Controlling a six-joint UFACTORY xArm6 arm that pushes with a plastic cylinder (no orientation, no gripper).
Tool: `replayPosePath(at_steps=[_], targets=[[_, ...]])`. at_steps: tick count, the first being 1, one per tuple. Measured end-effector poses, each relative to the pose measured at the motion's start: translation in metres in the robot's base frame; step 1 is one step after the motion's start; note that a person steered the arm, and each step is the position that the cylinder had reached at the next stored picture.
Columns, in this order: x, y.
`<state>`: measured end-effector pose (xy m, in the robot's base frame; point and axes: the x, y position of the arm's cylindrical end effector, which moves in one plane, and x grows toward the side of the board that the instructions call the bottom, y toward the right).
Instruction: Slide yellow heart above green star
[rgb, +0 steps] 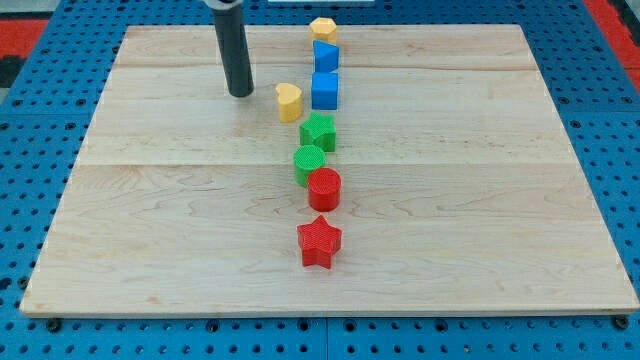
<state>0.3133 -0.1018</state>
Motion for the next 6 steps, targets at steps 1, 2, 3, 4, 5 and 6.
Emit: replayPosePath(at_steps=[1,2,3,4,5,6], targets=[[0.028,0.042],[0.035,0.049],[0.037,0.05],[0.04,0.058],[0.04,0.061],[0.041,0.068]])
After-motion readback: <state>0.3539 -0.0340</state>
